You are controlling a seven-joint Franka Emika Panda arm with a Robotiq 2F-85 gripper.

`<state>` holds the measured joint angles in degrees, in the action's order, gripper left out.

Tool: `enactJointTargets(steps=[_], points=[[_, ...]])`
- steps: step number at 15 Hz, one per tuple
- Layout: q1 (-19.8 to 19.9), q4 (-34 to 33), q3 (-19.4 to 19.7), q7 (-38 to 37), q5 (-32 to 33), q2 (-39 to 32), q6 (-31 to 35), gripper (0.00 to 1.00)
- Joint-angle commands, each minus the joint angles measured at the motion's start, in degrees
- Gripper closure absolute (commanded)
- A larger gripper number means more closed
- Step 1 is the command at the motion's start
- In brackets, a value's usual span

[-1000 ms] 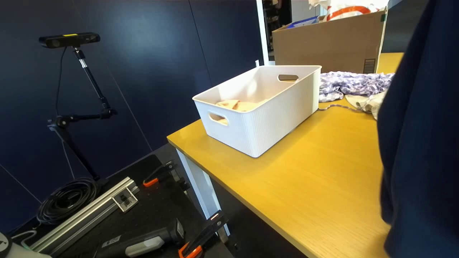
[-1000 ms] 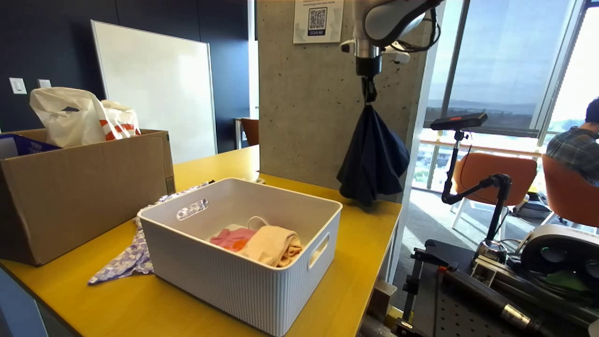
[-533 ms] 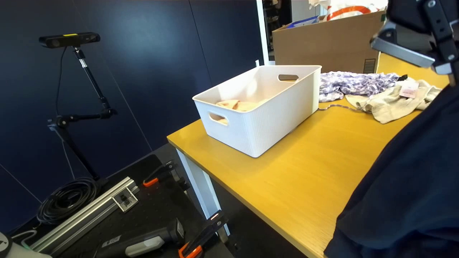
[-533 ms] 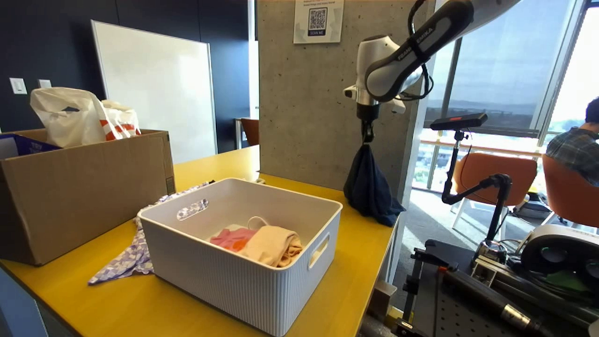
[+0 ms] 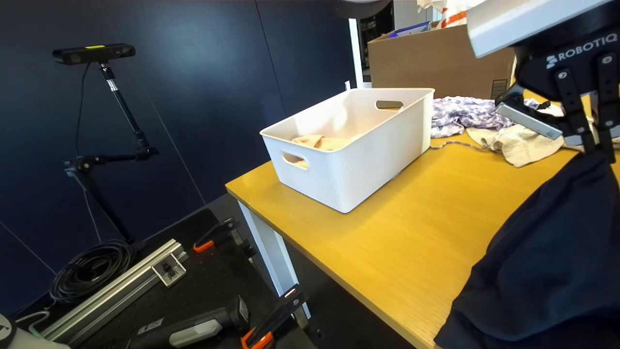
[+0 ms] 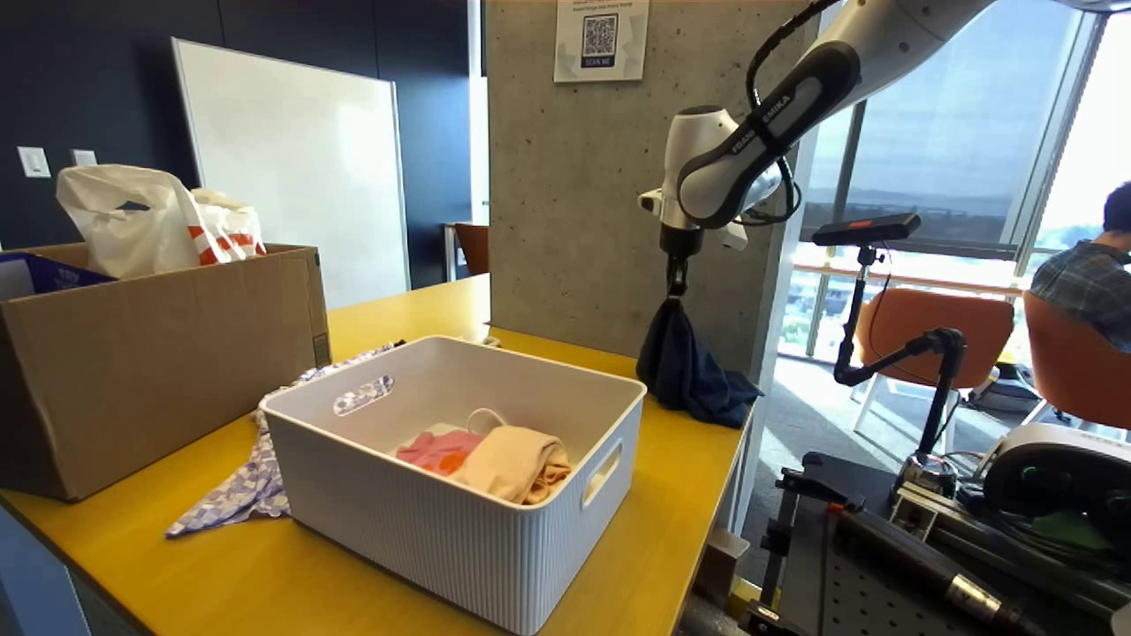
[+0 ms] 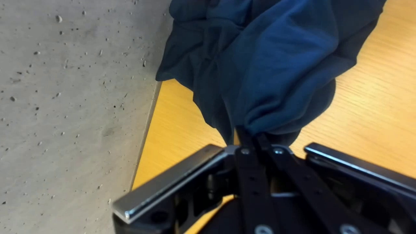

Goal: Put the blue and peach shirts on the table

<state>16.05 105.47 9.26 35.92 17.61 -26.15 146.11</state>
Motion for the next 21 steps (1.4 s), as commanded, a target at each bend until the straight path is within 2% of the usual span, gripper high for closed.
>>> enactJointTargets(steps=[1,5,10,12,18,21], points=[[0.6,-1.3,-2.3,0.8,-2.9,1.0,-1.6,0.68],[-1.4,-7.8,-4.6,1.1,-4.3,3.0,-7.2,0.40],[-3.6,-24.6,-9.3,4.6,-9.8,-1.0,-18.0,0.04],[-5.1,-30.5,-11.7,7.3,-12.6,-3.7,-21.7,0.00],[-9.8,-47.5,-17.6,17.3,-17.0,-17.0,-32.2,0.00],[-12.6,-52.9,-19.9,21.0,-18.2,-21.5,-38.3,0.00]])
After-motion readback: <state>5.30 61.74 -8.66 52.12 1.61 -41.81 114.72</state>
